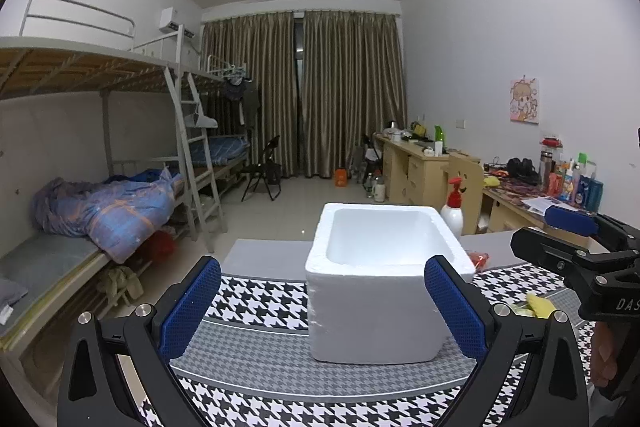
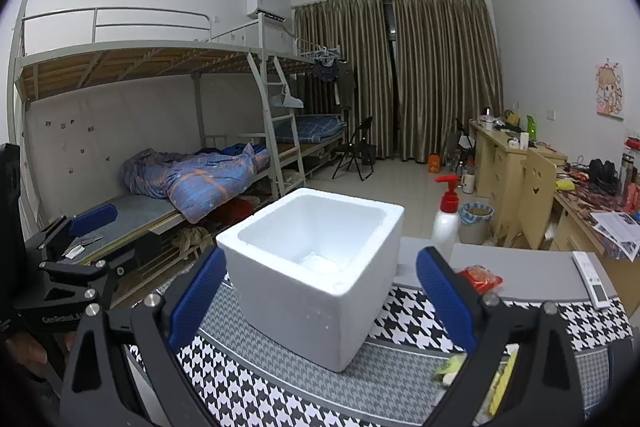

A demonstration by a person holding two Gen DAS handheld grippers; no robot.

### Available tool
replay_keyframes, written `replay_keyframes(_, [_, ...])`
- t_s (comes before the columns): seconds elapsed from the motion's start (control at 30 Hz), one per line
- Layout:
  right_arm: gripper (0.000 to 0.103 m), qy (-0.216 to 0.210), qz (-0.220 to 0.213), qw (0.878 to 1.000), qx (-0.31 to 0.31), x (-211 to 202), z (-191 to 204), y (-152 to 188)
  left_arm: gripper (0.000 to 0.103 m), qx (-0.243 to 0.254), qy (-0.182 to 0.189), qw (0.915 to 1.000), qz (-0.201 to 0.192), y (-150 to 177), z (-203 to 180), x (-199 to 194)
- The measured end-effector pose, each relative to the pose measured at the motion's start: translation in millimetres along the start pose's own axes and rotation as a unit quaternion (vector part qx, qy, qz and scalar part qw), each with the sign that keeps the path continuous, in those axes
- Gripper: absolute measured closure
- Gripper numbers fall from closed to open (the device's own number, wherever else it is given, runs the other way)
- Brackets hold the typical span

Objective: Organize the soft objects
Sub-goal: 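Withdraw both tools from the foam box back toward the table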

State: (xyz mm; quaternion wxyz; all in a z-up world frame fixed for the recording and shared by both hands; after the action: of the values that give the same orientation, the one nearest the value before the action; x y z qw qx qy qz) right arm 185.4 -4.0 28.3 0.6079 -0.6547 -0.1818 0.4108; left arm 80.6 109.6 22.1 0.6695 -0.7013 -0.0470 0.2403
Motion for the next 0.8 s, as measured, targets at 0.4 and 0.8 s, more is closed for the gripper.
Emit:
replay_keyframes(0.4, [0.005,0.000,-0.014,1.000,0.007,-19.9,-6.2,16.0,0.001,-0.007,0.008,0.9998,-0.018,3.7,-8.8,-15.0])
replay_keyframes(0.8, [0.005,0.008,-0.025,1.000,0.015,-33.5,-16.4,34.1,0.001,-0.001,0.016,0.9996,-0.022,16.0,-20.3,-20.7])
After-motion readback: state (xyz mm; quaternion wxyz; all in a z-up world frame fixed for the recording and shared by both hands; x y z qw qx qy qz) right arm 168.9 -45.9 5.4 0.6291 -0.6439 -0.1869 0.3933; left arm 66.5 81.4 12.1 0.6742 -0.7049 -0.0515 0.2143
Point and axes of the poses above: each gripper's, at about its wrist camera, not at the fingertips, and x roughly the way its jaws point, z to its left, y to its underside, the point moved 8 cm from there along x, roughly the way its jaws point, and after that the axes turned 3 degrees about -y, right-handed, at the moved point
